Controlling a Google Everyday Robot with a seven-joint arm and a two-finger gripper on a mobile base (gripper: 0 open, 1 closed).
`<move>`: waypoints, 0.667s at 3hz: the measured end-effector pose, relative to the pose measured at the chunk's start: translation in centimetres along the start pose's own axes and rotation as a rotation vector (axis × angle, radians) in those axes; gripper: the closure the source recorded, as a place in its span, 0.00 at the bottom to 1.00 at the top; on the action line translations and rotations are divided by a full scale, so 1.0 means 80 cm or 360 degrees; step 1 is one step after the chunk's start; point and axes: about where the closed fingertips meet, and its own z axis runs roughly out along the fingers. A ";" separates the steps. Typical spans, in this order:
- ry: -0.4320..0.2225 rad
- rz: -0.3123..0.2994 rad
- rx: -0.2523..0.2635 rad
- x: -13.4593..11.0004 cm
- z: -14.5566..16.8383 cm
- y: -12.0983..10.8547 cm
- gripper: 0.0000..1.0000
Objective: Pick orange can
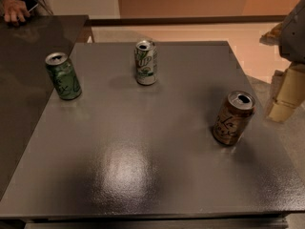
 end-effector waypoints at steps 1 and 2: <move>0.0000 0.0000 0.0000 0.000 0.000 0.000 0.00; -0.0033 0.0007 -0.0006 0.000 0.013 0.000 0.00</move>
Offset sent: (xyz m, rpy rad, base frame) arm 0.0074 0.0015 -0.0299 0.0527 0.0181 0.0054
